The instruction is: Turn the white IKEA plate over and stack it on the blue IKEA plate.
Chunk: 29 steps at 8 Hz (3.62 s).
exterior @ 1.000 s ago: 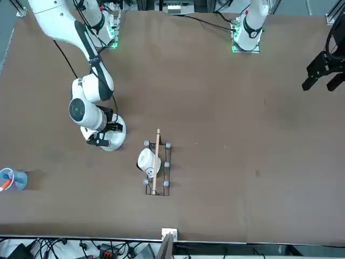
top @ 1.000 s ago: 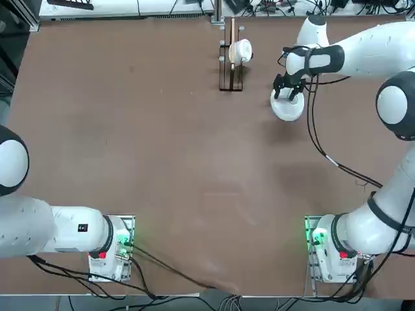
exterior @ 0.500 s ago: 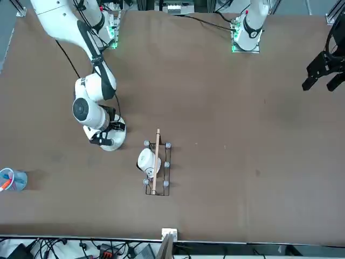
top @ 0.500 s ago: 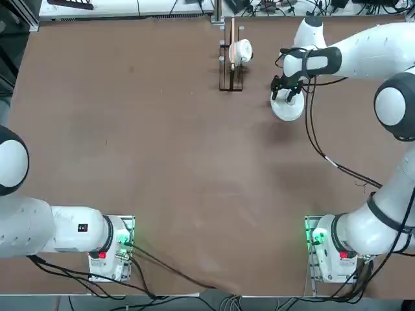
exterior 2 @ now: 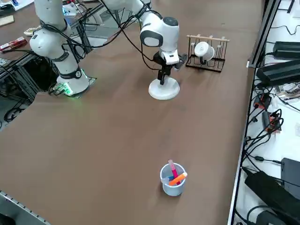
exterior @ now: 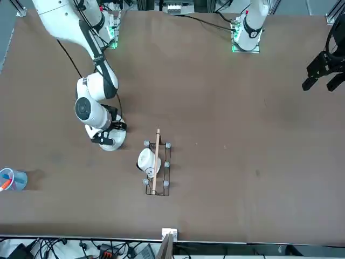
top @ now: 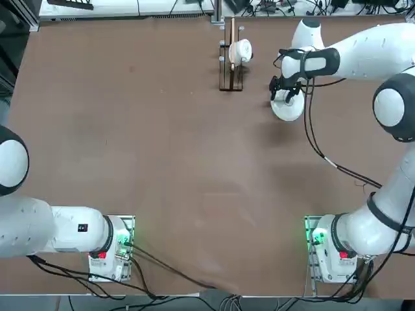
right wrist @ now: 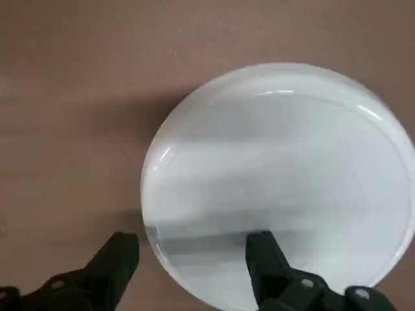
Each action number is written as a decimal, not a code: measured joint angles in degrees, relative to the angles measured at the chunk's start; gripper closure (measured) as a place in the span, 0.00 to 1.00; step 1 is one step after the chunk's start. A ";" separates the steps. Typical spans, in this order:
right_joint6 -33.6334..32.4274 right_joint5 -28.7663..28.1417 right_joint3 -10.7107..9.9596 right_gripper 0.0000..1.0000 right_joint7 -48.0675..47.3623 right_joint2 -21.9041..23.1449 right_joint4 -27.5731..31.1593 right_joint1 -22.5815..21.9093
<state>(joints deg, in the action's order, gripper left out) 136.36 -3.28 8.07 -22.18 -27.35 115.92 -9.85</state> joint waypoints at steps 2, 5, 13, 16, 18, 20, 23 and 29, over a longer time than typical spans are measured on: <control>0.00 0.00 -0.01 0.00 -0.56 -0.16 0.01 -0.27; 0.00 0.00 -0.01 0.00 -1.97 -0.39 0.01 -1.00; -14.75 0.01 -1.38 0.00 6.05 1.24 -13.15 5.13; -27.12 0.02 -1.40 0.00 10.07 6.42 -22.45 7.05; -40.02 0.01 -1.41 0.00 11.23 8.01 -32.53 7.74; -49.31 0.01 -1.46 0.00 11.41 8.29 -41.26 9.11; -57.71 0.02 -1.58 0.00 11.75 8.28 -49.56 11.25; -59.02 2.17 -1.45 0.00 14.61 7.76 -51.20 12.47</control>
<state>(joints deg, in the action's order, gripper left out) 77.34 -1.10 6.62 -7.56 -19.59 64.72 2.61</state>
